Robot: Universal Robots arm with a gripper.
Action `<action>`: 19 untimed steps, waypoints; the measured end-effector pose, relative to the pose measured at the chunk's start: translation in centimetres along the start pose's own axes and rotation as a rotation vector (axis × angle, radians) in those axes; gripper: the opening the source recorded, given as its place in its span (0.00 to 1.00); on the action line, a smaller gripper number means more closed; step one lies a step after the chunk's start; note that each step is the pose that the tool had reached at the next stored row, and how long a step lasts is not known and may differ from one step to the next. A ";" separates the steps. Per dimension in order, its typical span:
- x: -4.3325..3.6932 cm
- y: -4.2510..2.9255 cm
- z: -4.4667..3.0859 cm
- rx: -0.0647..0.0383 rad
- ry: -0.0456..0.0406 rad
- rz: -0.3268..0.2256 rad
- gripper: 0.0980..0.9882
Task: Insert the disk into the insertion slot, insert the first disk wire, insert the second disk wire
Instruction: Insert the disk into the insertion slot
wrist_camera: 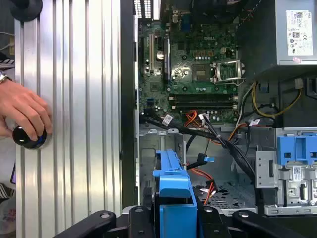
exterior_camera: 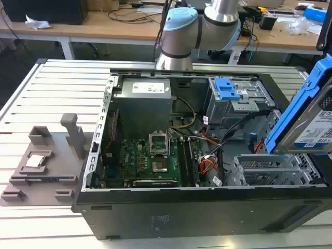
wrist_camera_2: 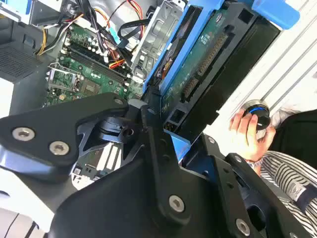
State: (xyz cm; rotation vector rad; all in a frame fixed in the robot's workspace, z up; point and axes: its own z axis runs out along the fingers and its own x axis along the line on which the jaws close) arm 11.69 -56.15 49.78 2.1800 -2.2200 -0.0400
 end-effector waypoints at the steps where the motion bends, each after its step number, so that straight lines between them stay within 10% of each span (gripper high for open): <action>1: 0.00 0.04 0.02 0.000 0.0000 0.000 0.30; 19: 0.01 0.66 1.85 0.000 0.0000 0.000 0.30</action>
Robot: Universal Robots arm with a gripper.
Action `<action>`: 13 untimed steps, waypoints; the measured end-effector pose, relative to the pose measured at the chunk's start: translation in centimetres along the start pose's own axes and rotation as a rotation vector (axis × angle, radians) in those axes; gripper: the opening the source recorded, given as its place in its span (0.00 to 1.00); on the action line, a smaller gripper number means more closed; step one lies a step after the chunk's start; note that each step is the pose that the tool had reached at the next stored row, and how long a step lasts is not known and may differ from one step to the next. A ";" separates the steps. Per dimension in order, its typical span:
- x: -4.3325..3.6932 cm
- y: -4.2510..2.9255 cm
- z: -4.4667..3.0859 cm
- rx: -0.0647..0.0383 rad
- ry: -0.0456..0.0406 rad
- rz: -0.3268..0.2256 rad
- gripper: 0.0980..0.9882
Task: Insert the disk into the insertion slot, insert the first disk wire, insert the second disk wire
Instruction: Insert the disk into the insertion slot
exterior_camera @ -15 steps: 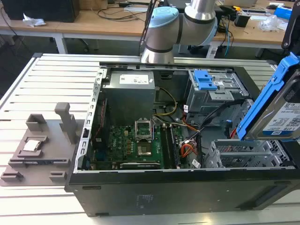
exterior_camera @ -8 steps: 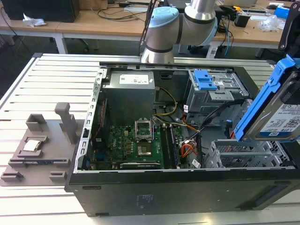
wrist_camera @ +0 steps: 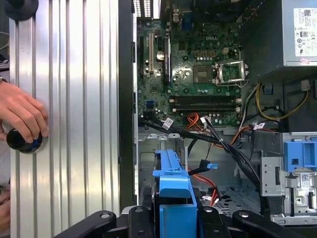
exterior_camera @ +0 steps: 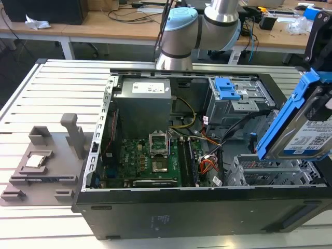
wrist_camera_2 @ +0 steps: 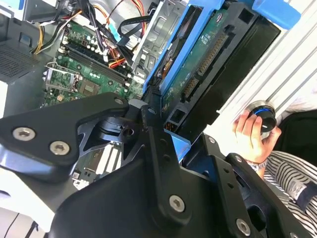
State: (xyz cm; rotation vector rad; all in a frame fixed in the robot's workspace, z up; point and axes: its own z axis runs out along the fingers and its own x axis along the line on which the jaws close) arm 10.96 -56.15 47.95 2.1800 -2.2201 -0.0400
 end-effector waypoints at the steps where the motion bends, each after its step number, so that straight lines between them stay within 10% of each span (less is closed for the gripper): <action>1: 0.00 0.00 0.08 0.000 0.0000 0.000 0.30; 13: 0.00 -0.04 1.20 0.000 0.0000 0.000 0.30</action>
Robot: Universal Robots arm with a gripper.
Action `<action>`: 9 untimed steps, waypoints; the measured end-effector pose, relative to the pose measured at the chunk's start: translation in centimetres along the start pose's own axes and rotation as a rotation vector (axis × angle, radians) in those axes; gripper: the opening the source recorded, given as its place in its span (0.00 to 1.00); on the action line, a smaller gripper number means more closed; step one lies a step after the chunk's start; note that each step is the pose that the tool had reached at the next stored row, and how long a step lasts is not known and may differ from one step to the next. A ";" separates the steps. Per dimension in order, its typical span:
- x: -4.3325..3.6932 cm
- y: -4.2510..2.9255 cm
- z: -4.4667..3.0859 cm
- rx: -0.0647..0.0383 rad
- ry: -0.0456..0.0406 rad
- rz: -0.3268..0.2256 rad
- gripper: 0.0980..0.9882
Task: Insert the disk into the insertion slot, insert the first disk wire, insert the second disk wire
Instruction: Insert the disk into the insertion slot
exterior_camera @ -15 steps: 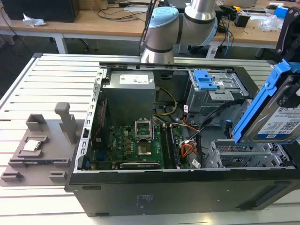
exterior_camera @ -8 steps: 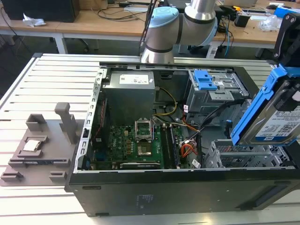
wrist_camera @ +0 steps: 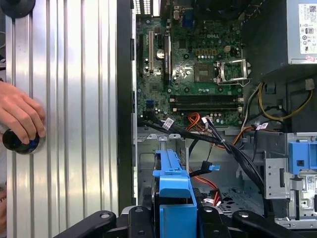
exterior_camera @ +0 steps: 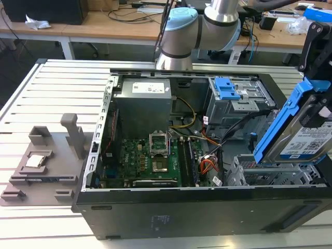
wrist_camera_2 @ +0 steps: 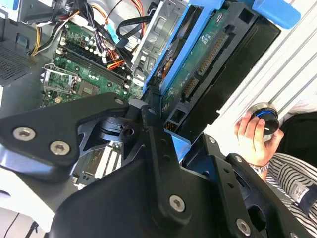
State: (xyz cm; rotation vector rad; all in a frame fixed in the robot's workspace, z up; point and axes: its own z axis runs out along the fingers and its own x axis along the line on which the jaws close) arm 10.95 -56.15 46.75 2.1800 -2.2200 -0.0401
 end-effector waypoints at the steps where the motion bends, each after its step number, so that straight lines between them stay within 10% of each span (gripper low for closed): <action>1: 0.00 -0.01 0.15 0.000 0.0000 0.000 0.30; 9: -0.21 0.25 1.37 0.000 0.0000 0.000 0.30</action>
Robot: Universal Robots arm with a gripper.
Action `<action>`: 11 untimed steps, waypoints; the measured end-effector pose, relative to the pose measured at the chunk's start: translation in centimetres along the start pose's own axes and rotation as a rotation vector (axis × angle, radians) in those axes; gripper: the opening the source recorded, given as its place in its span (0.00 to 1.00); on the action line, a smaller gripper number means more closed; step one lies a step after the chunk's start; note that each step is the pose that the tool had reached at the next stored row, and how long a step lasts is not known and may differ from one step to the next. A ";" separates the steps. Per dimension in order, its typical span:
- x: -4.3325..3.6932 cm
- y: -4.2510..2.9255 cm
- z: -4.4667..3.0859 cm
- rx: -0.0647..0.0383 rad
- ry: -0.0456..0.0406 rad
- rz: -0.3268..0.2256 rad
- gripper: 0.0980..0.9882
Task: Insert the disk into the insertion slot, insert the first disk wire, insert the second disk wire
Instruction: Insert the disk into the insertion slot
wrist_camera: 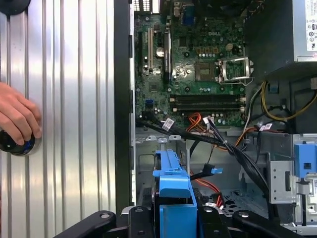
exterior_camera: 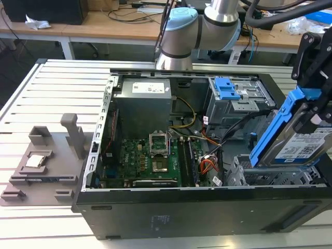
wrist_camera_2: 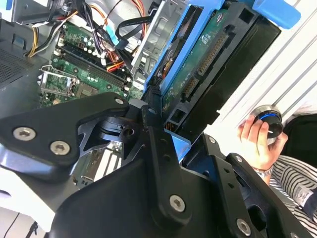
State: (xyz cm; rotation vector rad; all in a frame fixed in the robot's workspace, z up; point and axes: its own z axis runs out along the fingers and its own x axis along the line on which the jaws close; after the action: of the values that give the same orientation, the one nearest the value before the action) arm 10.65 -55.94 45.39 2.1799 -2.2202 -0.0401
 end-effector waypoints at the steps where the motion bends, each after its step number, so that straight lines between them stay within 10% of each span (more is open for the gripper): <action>1: -0.09 0.09 0.09 0.000 0.0000 0.000 0.30; 11: -1.27 0.57 1.87 0.000 0.0002 0.000 0.30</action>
State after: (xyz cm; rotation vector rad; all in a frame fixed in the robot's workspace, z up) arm 10.03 -54.66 43.54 2.1799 -2.2199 -0.0399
